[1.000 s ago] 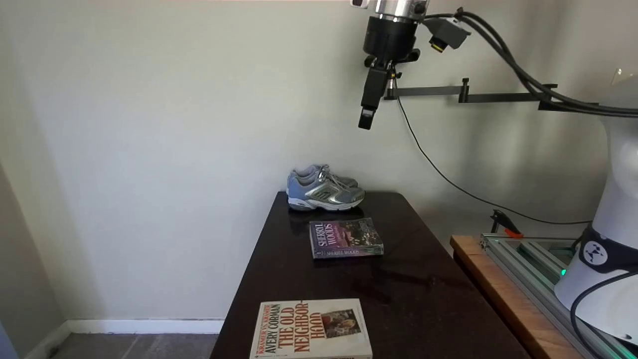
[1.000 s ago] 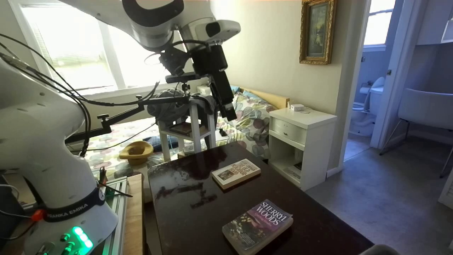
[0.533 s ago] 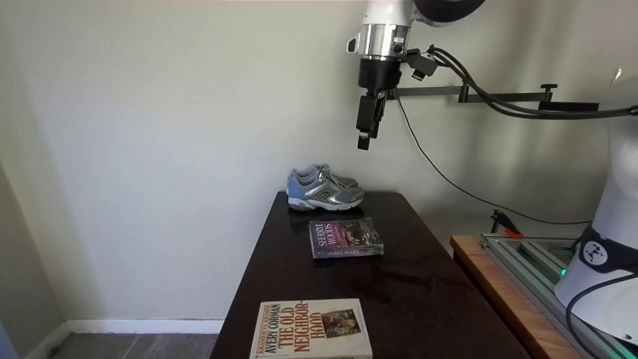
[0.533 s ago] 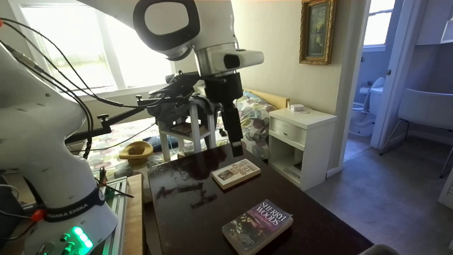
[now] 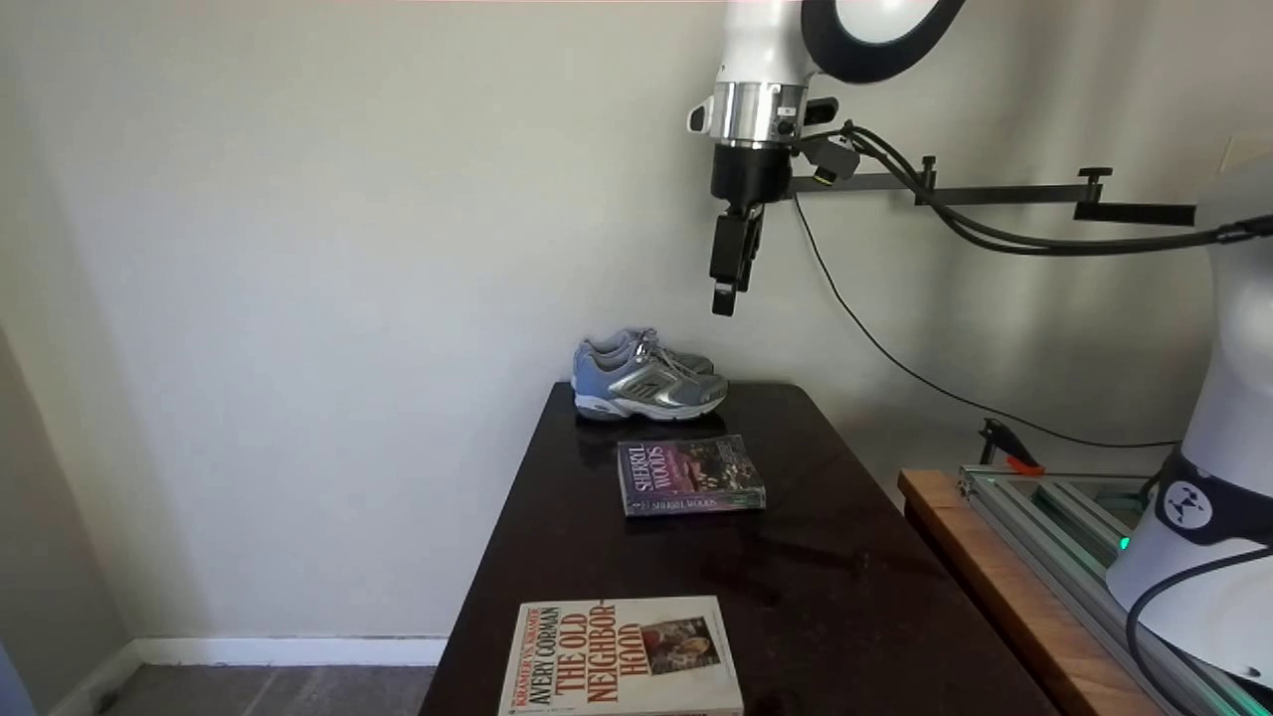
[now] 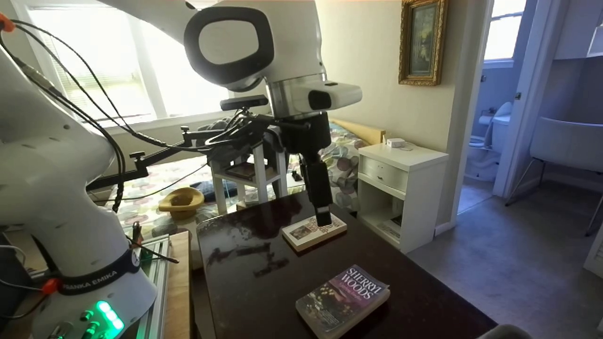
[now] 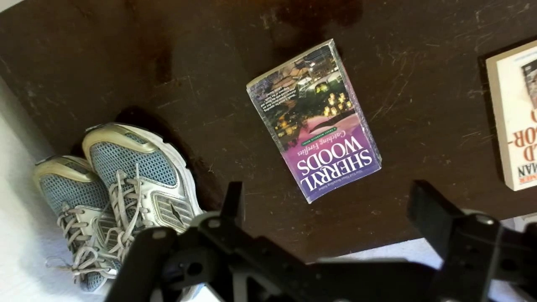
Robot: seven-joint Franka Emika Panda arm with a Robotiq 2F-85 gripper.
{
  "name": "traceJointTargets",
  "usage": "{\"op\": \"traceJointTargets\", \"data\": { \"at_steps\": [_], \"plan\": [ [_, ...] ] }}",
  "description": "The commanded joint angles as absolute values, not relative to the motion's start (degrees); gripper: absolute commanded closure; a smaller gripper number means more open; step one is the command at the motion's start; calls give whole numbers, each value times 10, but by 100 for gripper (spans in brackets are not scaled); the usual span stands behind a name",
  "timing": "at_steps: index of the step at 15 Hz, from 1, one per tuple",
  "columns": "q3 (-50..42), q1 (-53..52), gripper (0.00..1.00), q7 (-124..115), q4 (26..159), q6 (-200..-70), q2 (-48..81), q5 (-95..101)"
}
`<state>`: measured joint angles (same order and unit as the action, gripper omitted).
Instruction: Open the book on the right
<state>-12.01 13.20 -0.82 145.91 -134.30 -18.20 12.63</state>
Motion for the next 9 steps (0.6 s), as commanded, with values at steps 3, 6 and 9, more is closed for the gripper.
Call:
{"op": "traceJointTargets", "data": {
  "at_steps": [3, 6, 9],
  "plan": [
    [-165, 120, 0, 79, 1449, -1373, -131, 24],
    [-219, 92, 0, 213, 1445, -1369, -98, -54],
    [-263, 64, 0, 347, 1435, -1352, -69, -90]
  ]
}}
